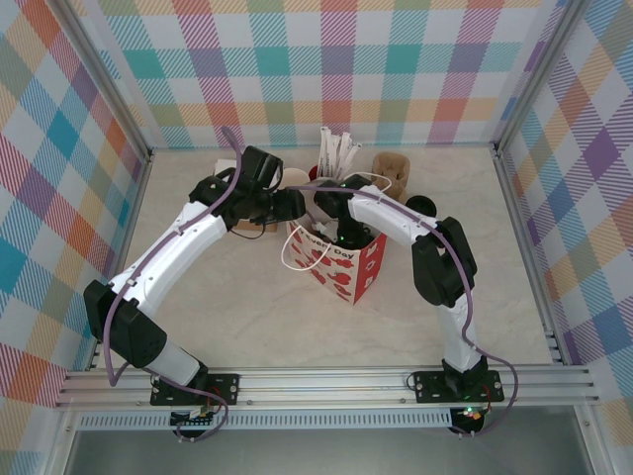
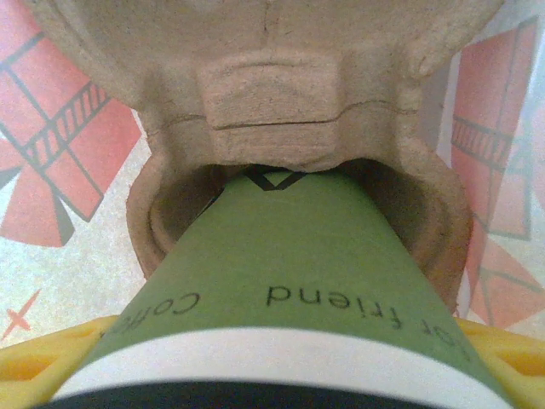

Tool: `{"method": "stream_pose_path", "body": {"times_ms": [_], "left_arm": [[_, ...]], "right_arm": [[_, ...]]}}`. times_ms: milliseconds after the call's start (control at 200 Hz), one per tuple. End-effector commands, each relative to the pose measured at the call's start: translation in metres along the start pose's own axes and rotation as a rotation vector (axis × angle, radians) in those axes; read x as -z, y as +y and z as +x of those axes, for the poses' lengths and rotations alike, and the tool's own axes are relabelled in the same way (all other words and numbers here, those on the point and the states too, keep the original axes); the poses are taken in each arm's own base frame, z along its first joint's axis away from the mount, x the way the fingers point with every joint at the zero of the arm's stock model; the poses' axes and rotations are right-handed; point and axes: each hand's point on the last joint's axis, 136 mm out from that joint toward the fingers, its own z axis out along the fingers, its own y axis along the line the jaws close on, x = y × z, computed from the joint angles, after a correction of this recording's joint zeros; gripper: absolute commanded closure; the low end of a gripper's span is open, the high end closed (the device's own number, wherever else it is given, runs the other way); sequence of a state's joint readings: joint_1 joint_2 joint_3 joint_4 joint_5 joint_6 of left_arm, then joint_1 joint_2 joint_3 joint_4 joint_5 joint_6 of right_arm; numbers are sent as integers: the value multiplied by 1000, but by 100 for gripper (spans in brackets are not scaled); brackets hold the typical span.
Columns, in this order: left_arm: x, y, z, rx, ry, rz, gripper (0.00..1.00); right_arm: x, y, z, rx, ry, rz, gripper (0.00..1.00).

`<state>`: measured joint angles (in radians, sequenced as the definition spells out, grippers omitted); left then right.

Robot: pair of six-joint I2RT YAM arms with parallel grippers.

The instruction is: Pack the takeout coffee

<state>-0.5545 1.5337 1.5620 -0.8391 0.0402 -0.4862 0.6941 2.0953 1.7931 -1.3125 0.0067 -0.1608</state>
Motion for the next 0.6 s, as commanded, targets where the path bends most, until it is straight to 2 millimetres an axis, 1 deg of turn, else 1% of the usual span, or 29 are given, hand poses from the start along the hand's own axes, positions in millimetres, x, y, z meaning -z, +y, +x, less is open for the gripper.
{"method": "stream_pose_path", "body": {"times_ms": [0,280,595], "left_arm": [[5,-1,3,-3,-2,-2,40],[4,0,4,-2,-2,-8,38],[2,5,4,-3,-3,-30,37]], "right_arm": [[-7,0,-2,-16,6,-9,26],[-7,-2,-5,-10,-16,2,26],[-9,-2,-4,1,-27,1,26]]}}
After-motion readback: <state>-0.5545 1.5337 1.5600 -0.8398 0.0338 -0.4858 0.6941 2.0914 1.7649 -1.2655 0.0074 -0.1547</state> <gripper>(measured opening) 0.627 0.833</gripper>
